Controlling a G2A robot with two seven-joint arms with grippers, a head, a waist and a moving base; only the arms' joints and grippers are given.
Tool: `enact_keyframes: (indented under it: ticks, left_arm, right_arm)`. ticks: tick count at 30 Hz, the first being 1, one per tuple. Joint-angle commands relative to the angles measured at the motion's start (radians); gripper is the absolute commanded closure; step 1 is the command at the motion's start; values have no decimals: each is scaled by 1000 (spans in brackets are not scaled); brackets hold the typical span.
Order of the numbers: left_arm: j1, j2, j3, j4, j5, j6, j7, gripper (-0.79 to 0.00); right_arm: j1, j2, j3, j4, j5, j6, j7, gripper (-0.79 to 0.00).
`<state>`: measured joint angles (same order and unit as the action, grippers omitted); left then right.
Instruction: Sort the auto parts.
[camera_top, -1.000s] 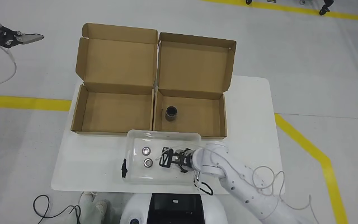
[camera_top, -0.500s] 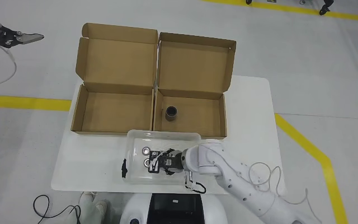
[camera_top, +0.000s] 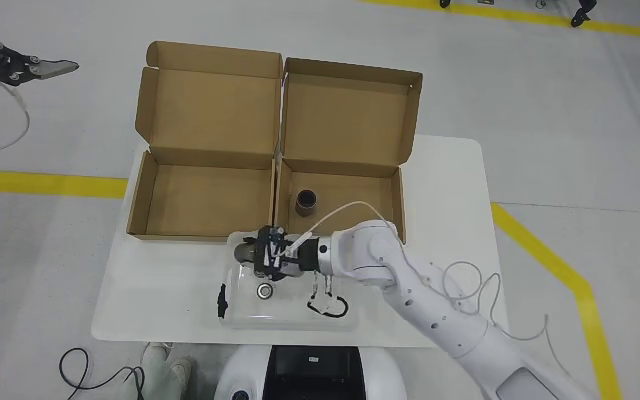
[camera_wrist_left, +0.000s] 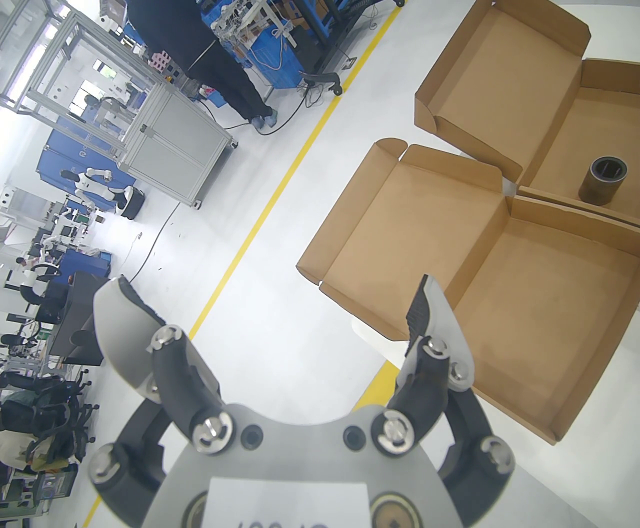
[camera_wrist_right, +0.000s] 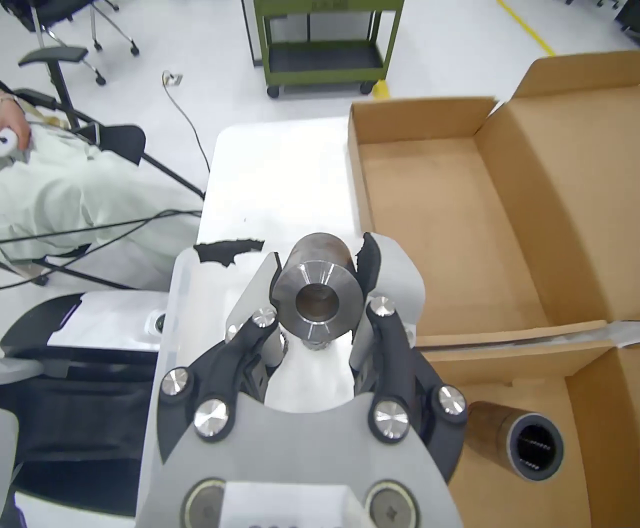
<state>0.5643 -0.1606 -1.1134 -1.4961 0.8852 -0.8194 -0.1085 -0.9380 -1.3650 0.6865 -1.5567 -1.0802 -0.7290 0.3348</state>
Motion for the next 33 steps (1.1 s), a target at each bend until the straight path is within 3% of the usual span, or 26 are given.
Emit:
enact_keyframes:
  ticks: [1, 10, 22, 33]
  left_arm:
    - [0, 0, 0, 0, 0, 0, 0, -785]
    - [0, 0, 0, 0, 0, 0, 0, -785]
    - [0, 0, 0, 0, 0, 0, 0, -785]
    - [0, 0, 0, 0, 0, 0, 0, -785]
  right_arm:
    - [4, 3, 22, -4, -10, -5, -30, 0]
    - [23, 21, 142, -39, 30, -91, -182, 0]
    - [43, 37, 269, -138, 38, -103, -280, 0]
    - [104, 48, 358, -209, 58, -137, -277, 0]
